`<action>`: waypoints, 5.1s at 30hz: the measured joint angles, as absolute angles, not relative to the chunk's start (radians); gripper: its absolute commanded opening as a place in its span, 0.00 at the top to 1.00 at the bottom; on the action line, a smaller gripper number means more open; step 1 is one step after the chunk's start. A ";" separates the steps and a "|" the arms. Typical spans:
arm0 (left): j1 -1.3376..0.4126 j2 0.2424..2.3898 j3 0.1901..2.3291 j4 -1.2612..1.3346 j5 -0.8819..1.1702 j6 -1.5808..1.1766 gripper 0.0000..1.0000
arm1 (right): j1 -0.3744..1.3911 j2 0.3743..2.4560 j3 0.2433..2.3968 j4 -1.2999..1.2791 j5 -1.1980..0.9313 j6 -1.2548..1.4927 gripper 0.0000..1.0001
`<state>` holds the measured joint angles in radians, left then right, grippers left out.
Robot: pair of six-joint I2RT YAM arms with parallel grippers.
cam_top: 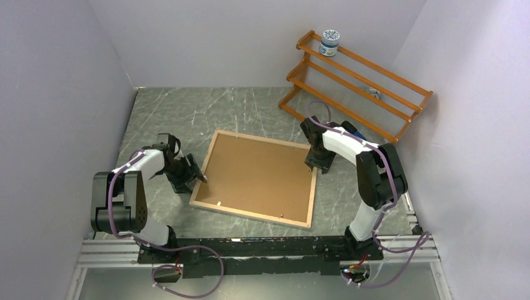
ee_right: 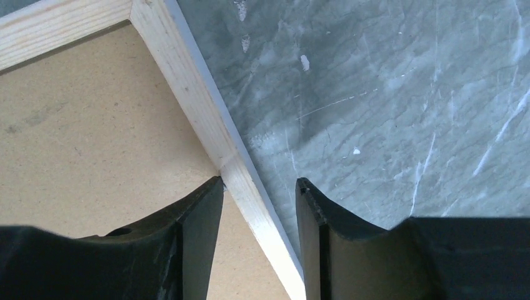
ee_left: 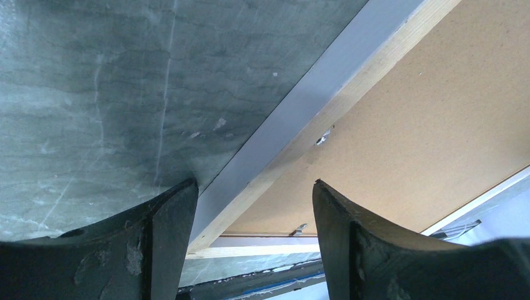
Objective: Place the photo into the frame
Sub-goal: Install the photo frame at the center of the board.
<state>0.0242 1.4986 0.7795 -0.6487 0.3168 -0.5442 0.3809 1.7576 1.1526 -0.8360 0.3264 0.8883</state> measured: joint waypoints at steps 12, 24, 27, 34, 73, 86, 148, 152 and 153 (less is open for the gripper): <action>0.024 1.499 0.780 -0.649 0.317 -0.544 0.27 | 0.374 1.752 1.122 -0.794 0.303 0.882 0.44; 0.022 1.500 0.779 -0.648 0.322 -0.547 0.27 | 0.367 1.716 1.068 -0.709 0.245 0.876 0.60; 0.022 1.508 0.779 -0.644 0.339 -0.554 0.28 | 0.364 1.690 1.035 -0.668 0.225 0.861 0.65; 0.027 1.523 0.782 -0.643 0.357 -0.562 0.29 | 0.348 1.647 0.981 -0.606 0.184 0.777 0.81; 0.009 1.483 0.726 -0.596 0.447 -0.596 0.79 | 0.713 1.898 1.267 -0.278 -0.242 0.832 0.64; -0.010 1.470 0.730 -0.605 0.420 -0.596 0.82 | 0.841 2.146 1.418 -0.019 -0.385 0.949 0.67; -0.008 1.597 0.837 -0.723 0.421 -0.573 0.82 | 0.871 2.311 1.565 0.109 -0.559 0.704 0.76; -0.008 1.599 0.842 -0.728 0.422 -0.563 0.85 | 0.868 2.311 1.551 0.134 -0.573 0.702 0.77; -0.008 1.599 0.842 -0.728 0.422 -0.561 0.85 | 0.867 2.311 1.544 0.147 -0.582 0.702 0.77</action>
<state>-0.0078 1.5993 0.8425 -0.7284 0.4217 -0.5610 0.8669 2.3112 1.5436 0.1471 -0.5823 0.7021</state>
